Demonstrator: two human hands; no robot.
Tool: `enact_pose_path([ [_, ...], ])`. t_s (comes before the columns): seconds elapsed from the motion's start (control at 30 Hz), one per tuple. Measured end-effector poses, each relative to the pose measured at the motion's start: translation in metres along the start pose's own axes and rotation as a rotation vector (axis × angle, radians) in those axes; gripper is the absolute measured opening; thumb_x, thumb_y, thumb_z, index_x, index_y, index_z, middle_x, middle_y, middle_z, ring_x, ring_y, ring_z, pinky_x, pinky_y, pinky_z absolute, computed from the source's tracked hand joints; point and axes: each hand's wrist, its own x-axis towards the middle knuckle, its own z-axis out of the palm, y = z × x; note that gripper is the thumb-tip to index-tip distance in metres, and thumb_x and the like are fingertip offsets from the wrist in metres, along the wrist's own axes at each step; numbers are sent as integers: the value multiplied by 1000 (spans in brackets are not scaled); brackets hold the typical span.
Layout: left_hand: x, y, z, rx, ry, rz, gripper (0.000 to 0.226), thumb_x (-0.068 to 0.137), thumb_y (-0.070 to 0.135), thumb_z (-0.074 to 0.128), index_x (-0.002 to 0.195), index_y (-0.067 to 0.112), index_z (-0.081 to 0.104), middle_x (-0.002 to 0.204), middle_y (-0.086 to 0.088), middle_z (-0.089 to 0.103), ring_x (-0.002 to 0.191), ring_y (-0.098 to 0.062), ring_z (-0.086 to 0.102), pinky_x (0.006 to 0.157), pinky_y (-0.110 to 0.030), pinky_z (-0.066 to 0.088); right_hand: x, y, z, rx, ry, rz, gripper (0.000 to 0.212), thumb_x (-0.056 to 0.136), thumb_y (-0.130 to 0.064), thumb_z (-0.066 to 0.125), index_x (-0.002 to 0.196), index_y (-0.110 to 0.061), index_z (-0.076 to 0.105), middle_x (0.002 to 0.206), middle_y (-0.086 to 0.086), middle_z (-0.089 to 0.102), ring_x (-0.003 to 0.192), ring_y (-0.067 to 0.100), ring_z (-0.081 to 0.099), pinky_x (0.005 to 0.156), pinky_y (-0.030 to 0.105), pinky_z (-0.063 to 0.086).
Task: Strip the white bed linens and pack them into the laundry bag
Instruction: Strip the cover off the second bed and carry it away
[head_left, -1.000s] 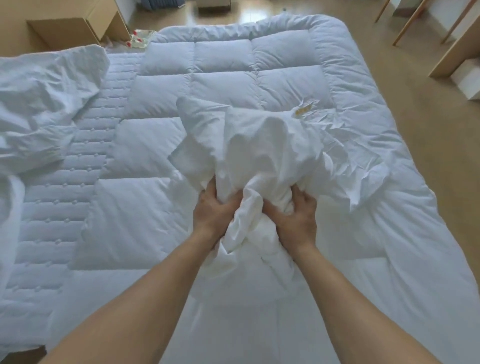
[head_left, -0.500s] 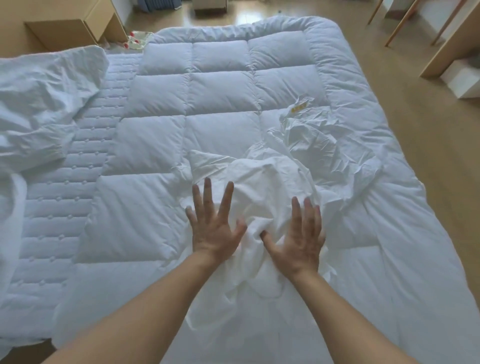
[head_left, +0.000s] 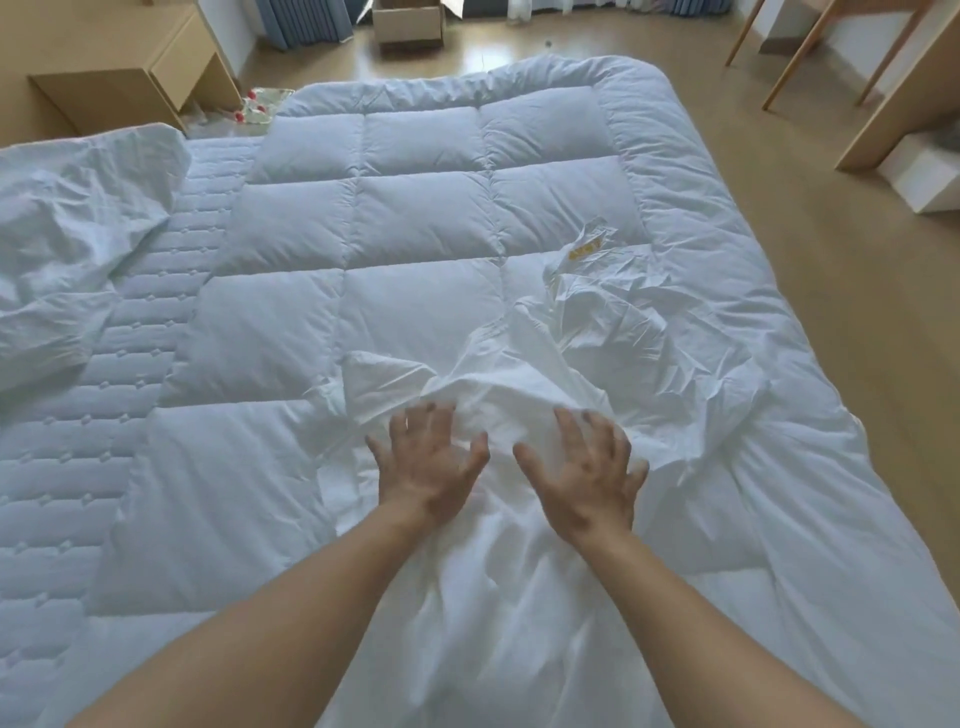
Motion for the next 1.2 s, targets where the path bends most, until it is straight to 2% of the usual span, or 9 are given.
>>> enact_pose_path([
  [0.13, 61, 7, 3, -51, -92, -183, 94, 74, 88, 29, 154, 48, 1, 166, 4, -13, 150, -27, -21, 111, -71, 4, 72, 12, -4, -101, -190, 141, 112, 68, -93, 43, 157, -45, -5, 167, 0, -19, 150, 29, -28, 111, 74, 5],
  [0.37, 120, -16, 26, -72, -234, -458, 135, 37, 96, 50, 146, 57, -21, 160, 3, -33, 145, -37, -31, 105, -78, 10, 162, 22, 7, -227, -209, 176, 159, 44, -84, 77, 145, -42, -38, 152, 6, -50, 143, 41, -37, 103, 82, 10],
  [0.47, 129, -21, 40, -131, -289, -483, 144, 31, 92, 57, 147, 55, -21, 163, -1, -26, 148, -43, -20, 113, -71, 11, 184, 24, 11, -227, -251, 237, 166, 43, -71, 87, 142, -42, -42, 156, 8, -43, 149, 42, -24, 102, 81, 21],
  [0.53, 132, -21, 46, -83, -299, -462, 147, 31, 90, 59, 150, 51, -18, 165, -8, -6, 150, -42, -1, 117, -61, 17, 190, 29, 15, -202, -304, 294, 165, 47, -65, 91, 144, -41, -40, 163, 18, -11, 150, 40, 6, 104, 69, 31],
  [0.67, 134, -17, 50, -31, -287, -397, 141, 44, 79, 66, 156, 38, -10, 155, -7, 37, 142, -33, 35, 110, -44, 35, 186, 40, 29, -44, -269, 352, 140, 65, -46, 90, 158, -10, -7, 141, 18, 49, 133, 31, 49, 101, 40, 44],
  [0.73, 132, -13, 47, -72, -343, -334, 121, 56, 69, 71, 156, 28, 18, 147, -4, 50, 135, -29, 47, 107, -39, 42, 179, 38, 30, -12, -280, 359, 89, 74, -34, 85, 144, -1, 40, 132, 13, 62, 123, 28, 59, 95, 33, 47],
  [0.8, 127, -5, 36, -82, -368, -248, 80, 61, 60, 69, 130, 22, 56, 126, -6, 65, 116, -27, 59, 97, -37, 49, 167, 29, 25, -35, -333, 307, 49, 81, -28, 74, 123, -6, 61, 126, 13, 66, 118, 29, 62, 91, 31, 48],
  [1.0, 103, 11, -31, -685, -1, -294, 22, 83, 26, 75, 94, 7, 72, 92, -16, 73, 91, -35, 70, 76, -41, 55, 132, -22, -24, 449, -210, 151, 26, 75, -23, 75, 100, -13, 75, 99, 8, 75, 95, 29, 70, 84, 42, 57],
  [1.2, 19, 25, -133, -1095, 117, -244, 52, 69, 58, 70, 84, 8, 68, 84, -7, 71, 79, -27, 69, 76, -45, 58, 28, -82, -88, 1072, -192, -8, 19, 71, -30, 85, 84, -20, 75, 82, -6, 78, 77, 15, 75, 69, 31, 61],
])
